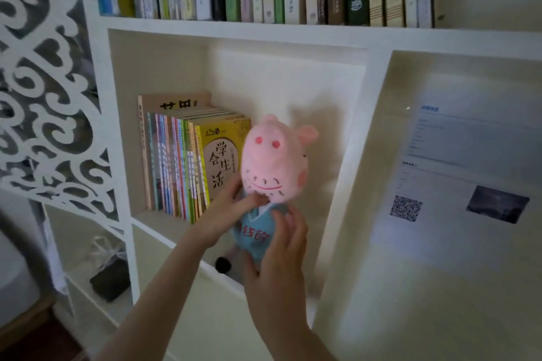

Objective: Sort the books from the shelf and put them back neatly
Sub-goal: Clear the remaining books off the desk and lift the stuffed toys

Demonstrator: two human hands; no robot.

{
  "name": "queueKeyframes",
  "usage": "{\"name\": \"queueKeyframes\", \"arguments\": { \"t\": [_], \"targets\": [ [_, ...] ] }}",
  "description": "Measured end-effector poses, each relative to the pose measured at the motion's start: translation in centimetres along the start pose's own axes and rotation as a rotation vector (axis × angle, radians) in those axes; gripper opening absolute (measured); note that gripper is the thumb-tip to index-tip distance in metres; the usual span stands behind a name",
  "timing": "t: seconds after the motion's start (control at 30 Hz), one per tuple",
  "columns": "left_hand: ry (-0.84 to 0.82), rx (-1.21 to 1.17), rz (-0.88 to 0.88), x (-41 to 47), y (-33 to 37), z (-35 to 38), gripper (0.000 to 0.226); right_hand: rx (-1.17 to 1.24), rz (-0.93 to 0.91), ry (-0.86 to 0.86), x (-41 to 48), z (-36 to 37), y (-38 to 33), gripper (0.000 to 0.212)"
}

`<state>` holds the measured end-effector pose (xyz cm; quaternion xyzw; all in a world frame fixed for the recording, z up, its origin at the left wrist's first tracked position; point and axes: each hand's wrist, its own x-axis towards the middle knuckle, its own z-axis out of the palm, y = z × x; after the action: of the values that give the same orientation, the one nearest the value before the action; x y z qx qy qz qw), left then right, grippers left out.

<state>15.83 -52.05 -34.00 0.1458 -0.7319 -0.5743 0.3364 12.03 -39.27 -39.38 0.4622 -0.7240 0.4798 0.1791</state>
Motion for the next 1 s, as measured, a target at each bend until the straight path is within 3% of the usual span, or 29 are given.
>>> {"name": "queueKeyframes", "arguments": {
  "t": [0.13,0.23,0.3,0.47,0.63,0.8,1.0],
  "targets": [
    [-0.191,0.089,0.001,3.2,-0.2,2.0,0.062,-0.188,0.077,0.072,0.0,1.6,1.6,0.106],
    [-0.205,0.078,-0.020,4.5,-1.3,2.5,0.093,-0.315,0.081,0.118,0.2,2.2,2.3,0.118],
    [-0.177,0.046,-0.009,4.8,-2.1,2.6,0.100,-0.369,0.099,0.151,1.1,2.6,2.2,0.123],
    [-0.125,-0.003,0.023,4.0,-3.1,2.6,0.091,-0.486,0.050,0.206,1.0,3.2,3.1,0.112],
    [-0.113,-0.063,-0.006,3.5,-2.6,3.3,0.047,-0.520,0.057,0.182,0.2,3.2,2.7,0.099],
    [-0.124,-0.118,-0.003,3.6,-2.6,3.5,0.045,-0.628,-0.081,0.197,-0.1,3.2,3.0,0.072],
    [-0.072,-0.135,-0.005,3.3,-2.6,3.2,0.036,-0.587,-0.041,0.146,-0.4,2.5,2.8,0.092]
  ]
}}
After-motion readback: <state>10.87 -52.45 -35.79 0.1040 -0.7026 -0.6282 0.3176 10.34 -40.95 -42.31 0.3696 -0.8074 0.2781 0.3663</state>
